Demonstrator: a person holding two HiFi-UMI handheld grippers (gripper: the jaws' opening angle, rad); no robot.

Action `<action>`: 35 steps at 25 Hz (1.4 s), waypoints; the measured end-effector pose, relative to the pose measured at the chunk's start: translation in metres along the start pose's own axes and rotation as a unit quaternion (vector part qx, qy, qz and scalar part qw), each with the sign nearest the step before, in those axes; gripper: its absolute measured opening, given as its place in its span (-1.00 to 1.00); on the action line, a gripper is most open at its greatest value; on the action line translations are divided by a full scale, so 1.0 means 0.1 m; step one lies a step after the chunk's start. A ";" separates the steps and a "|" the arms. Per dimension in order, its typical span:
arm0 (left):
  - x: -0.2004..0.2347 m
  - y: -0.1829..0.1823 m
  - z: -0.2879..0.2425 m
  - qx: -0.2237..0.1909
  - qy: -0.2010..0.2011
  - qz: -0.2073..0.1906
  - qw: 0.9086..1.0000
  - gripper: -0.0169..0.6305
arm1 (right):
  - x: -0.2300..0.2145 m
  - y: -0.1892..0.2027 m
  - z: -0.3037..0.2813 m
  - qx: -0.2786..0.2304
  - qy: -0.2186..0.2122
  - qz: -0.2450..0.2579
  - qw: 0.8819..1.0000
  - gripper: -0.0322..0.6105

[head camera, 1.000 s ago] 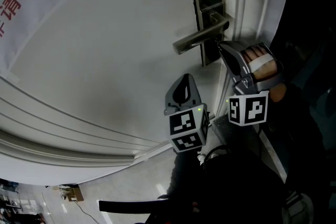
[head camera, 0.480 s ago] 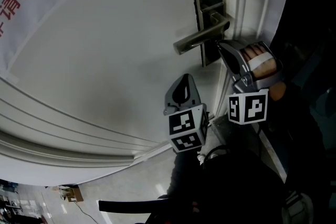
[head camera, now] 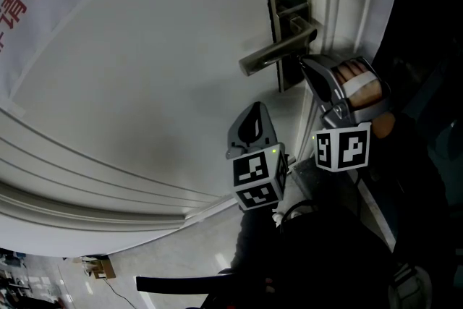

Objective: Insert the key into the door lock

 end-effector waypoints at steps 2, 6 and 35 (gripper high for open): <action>0.00 0.00 0.00 0.000 0.000 0.000 1.000 -0.94 | 0.00 0.00 0.00 0.000 0.000 0.000 1.000 -0.86; -0.01 0.00 0.00 0.000 0.001 0.001 1.000 -0.94 | 0.00 0.00 0.00 -0.001 -0.001 0.000 1.000 -0.86; -0.01 0.00 -0.05 0.004 0.006 -0.003 1.000 -0.94 | 0.00 -0.01 -0.03 -0.001 -0.002 0.007 1.000 -0.86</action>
Point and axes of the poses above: the fingertips, and each gripper's own axes: z backward along the fingers, x to its left, y out of its underside, the point moved 2 cm from there along z, backward along the fingers, and after that the axes turned 7 degrees about x, right-handed, at the moved point
